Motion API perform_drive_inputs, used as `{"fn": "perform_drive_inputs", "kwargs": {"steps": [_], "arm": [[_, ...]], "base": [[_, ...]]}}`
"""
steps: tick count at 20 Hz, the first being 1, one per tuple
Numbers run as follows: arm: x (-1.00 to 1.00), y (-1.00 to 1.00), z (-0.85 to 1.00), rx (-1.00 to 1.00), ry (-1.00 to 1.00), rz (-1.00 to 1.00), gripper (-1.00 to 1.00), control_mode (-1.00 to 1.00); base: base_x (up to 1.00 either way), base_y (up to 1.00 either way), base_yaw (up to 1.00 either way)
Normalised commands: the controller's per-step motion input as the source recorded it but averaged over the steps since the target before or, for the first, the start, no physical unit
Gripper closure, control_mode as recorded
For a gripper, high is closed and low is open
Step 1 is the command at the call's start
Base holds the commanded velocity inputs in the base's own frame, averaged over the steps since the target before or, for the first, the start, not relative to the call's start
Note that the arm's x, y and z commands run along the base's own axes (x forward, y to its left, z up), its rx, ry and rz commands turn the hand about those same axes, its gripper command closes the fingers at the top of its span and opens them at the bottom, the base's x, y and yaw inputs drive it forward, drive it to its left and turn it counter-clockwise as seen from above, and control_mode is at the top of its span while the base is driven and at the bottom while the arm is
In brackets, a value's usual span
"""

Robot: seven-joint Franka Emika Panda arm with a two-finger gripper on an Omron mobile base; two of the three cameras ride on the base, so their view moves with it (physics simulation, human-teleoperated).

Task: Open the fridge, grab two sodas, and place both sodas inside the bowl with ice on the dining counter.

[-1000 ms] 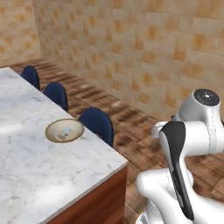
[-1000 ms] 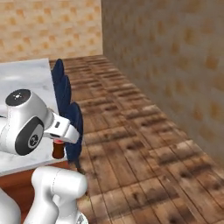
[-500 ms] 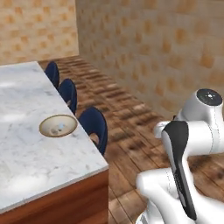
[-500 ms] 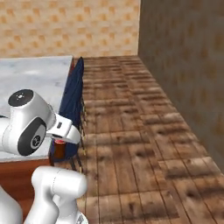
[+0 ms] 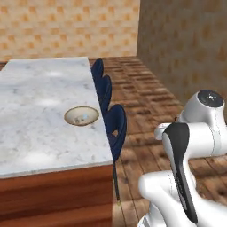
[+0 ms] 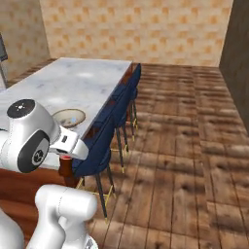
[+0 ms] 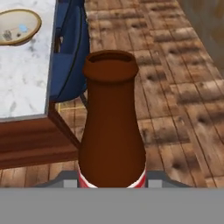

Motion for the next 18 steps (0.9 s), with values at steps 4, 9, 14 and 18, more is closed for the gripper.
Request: {"fn": "perform_drive_inputs", "kwargs": {"steps": [4, 9, 14, 18], "arm": [[0.00, 0.00, 0.00, 0.00, 0.00, 0.00, 1.00, 1.00], [0.00, 0.00, 0.00, 0.00, 0.00, 0.00, 1.00, 1.00], [0.00, 0.00, 0.00, 0.00, 0.00, 0.00, 1.00, 1.00], [0.00, 0.00, 0.00, 0.00, 0.00, 0.00, 1.00, 1.00]], "base": [[0.00, -0.72, 0.45], [0.00, -0.65, 0.47], [0.21, -0.63, 0.45], [0.38, -0.59, 0.44]]}}
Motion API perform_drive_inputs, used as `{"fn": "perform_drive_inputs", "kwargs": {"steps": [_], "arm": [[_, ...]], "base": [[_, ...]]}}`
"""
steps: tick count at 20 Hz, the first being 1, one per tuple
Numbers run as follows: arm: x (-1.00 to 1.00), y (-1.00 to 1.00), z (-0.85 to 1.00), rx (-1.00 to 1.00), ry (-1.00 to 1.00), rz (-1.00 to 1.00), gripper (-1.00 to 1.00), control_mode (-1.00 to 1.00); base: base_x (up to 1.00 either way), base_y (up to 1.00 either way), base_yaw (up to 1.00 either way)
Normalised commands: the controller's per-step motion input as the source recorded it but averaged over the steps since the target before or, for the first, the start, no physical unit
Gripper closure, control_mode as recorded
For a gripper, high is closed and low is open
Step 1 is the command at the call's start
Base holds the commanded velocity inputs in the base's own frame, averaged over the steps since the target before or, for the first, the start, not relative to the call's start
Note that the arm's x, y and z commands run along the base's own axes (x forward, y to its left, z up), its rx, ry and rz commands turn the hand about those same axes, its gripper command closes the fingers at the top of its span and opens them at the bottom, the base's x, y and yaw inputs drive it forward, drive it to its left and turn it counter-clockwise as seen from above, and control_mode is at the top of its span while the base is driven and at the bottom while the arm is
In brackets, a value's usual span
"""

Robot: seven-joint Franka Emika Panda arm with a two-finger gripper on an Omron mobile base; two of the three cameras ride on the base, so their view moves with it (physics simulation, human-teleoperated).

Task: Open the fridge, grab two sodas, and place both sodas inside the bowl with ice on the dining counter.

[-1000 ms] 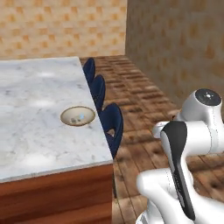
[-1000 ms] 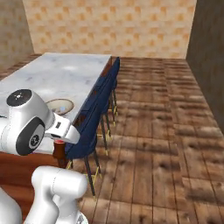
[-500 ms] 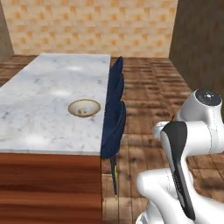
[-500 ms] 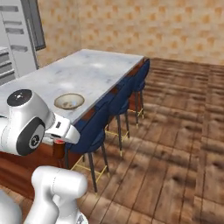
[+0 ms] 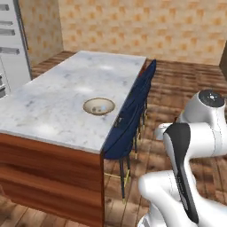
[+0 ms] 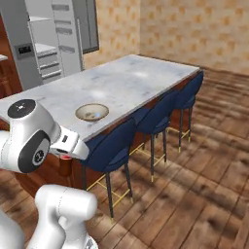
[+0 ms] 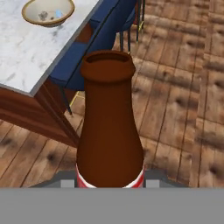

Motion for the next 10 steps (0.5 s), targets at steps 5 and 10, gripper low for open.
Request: {"fn": "perform_drive_inputs", "kwargs": {"steps": [5, 10], "arm": [[0.00, 0.00, 0.00, 0.00, 0.00, 0.00, 1.00, 1.00], [0.00, 0.00, 0.00, 0.00, 0.00, 0.00, 1.00, 1.00]], "base": [[0.54, -0.61, 0.42], [0.55, -0.68, 0.39]]}}
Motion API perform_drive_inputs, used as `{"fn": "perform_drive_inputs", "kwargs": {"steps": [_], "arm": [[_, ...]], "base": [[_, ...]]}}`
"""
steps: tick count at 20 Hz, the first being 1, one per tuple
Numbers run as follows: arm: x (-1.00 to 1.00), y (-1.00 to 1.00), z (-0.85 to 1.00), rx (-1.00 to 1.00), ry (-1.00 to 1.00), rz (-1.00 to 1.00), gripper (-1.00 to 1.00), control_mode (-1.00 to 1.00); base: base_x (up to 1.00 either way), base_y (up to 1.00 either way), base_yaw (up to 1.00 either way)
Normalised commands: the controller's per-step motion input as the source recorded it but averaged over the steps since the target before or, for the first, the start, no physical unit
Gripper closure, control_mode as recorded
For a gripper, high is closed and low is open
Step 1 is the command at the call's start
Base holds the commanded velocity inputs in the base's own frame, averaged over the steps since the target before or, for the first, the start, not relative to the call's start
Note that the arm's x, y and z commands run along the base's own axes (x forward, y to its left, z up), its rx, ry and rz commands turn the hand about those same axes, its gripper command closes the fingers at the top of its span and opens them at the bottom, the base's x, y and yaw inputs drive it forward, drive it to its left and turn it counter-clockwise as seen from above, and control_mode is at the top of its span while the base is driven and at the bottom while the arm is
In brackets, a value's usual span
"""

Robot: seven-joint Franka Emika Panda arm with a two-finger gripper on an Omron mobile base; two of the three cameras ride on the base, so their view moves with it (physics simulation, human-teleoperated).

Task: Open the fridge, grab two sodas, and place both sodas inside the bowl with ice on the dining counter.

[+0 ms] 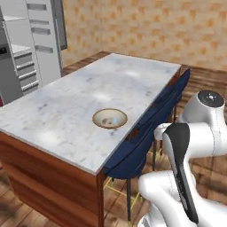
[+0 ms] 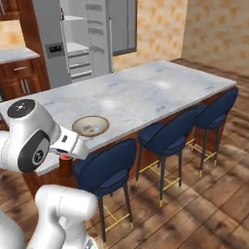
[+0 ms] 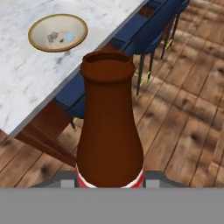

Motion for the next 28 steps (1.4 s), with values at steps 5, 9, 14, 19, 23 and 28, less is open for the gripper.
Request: {"fn": "perform_drive_inputs", "kwargs": {"steps": [5, 9, 14, 19, 23, 28], "arm": [[0.00, 0.00, 0.00, 0.00, 0.00, 0.00, 1.00, 1.00], [0.00, 0.00, 0.00, 0.00, 0.00, 0.00, 1.00, 1.00], [0.00, 0.00, 0.00, 0.00, 0.00, 0.00, 1.00, 1.00], [0.00, 0.00, 0.00, 0.00, 0.00, 0.00, 1.00, 1.00], [0.00, 0.00, 0.00, 0.00, 0.00, 0.00, 1.00, 1.00], [0.00, 0.00, 0.00, 0.00, 0.00, 0.00, 1.00, 1.00]], "base": [[0.27, -0.83, 0.34], [0.06, -0.67, 0.43], [0.00, -0.69, 0.45], [0.00, -0.66, 0.47], [0.03, -0.50, 0.52], [0.14, -0.49, 0.52]]}}
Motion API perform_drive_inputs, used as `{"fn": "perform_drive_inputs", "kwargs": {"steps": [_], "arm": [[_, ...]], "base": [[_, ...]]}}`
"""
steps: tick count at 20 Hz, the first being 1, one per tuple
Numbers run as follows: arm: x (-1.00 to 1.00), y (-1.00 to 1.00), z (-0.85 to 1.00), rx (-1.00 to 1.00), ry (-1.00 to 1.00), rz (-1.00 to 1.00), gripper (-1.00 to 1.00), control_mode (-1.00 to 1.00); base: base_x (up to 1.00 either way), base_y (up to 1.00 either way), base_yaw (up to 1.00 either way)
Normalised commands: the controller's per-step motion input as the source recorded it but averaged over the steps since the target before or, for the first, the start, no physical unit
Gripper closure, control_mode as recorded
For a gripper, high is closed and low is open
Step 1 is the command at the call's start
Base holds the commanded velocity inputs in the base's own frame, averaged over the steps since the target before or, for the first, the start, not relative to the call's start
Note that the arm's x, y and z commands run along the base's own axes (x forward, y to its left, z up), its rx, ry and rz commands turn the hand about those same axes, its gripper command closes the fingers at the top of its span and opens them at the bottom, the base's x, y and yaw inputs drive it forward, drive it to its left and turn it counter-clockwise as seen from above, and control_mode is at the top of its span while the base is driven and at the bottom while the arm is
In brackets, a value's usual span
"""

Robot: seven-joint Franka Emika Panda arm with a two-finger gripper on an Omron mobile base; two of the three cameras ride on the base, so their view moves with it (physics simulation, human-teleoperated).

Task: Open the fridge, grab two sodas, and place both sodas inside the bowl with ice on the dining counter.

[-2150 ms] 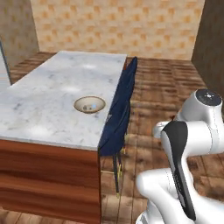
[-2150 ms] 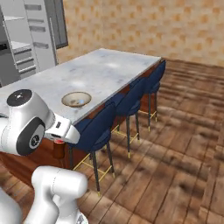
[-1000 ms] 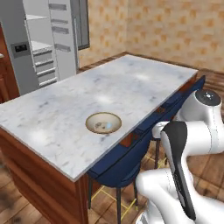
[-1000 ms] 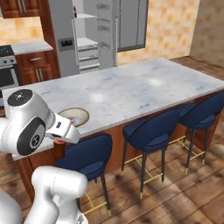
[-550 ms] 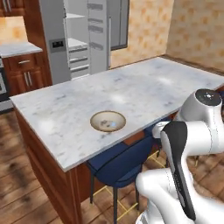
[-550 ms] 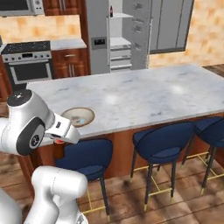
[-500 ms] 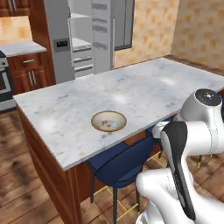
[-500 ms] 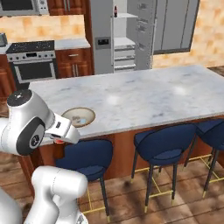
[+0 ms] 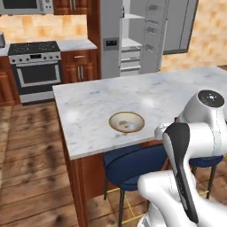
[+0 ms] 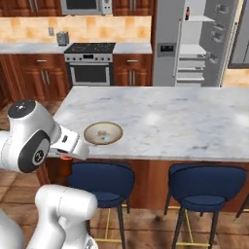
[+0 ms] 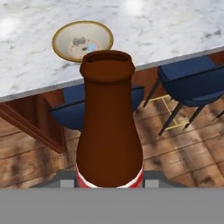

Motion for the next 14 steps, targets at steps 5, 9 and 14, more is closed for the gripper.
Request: {"fn": "perform_drive_inputs", "kwargs": {"steps": [5, 9, 14], "arm": [[0.00, 0.00, 0.00, 0.00, 0.00, 0.00, 1.00, 1.00], [0.00, 0.00, 0.00, 0.00, 0.00, 0.00, 1.00, 1.00], [0.00, 0.00, 0.00, 0.00, 0.00, 0.00, 1.00, 1.00]], "base": [[0.58, -0.46, 0.47], [0.96, -0.39, 0.37], [0.99, -0.28, 0.25]]}}
